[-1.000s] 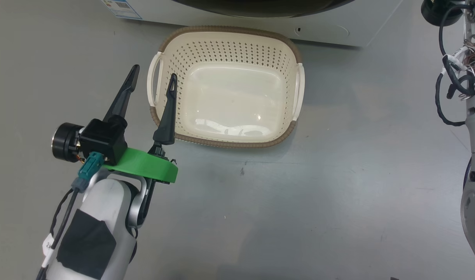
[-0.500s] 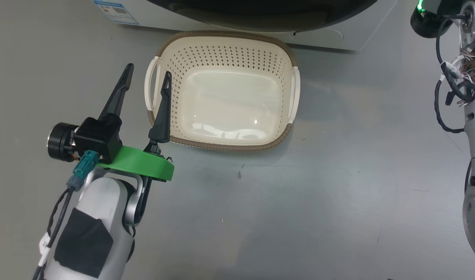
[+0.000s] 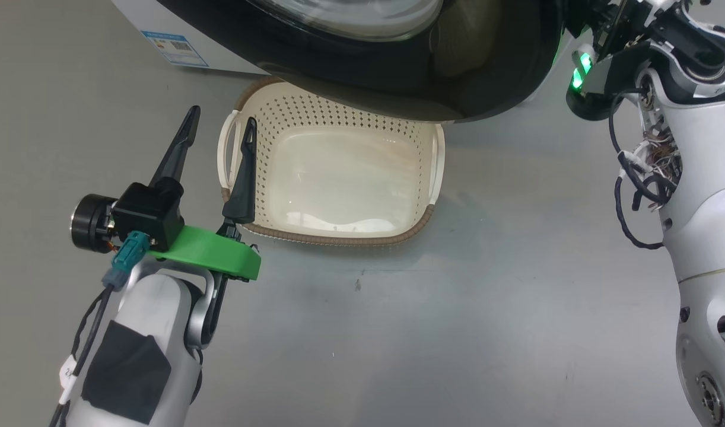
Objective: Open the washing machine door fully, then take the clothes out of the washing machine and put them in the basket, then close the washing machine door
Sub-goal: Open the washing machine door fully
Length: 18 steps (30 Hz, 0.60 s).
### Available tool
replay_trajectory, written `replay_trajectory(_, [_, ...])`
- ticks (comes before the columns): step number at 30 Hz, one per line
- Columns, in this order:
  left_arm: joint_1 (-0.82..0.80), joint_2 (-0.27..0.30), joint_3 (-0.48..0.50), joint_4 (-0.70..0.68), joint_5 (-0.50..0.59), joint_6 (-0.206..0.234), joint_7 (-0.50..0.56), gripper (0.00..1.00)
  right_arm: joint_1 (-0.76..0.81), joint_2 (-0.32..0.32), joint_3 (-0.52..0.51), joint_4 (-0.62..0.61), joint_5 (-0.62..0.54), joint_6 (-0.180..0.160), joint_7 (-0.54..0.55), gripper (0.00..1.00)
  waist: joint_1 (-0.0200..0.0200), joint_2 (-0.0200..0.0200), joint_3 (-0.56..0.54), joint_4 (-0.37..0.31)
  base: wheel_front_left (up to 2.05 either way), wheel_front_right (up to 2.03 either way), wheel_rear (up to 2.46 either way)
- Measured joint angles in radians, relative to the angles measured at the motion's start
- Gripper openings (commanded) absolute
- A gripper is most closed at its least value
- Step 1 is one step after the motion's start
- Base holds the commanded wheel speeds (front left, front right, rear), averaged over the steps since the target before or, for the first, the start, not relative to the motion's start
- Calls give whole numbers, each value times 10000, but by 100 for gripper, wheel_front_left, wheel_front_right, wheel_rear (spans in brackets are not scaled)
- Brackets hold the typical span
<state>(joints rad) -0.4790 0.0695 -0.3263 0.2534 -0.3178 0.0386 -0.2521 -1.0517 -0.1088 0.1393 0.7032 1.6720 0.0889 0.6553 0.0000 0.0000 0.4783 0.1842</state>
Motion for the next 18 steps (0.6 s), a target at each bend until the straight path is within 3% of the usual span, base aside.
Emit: replay_trajectory(18, [985, -13, 35, 627, -23, -10, 0, 100, 1993, 288, 420, 159, 545, 244, 922, 0, 0, 0, -1458, -15, 0, 0, 0])
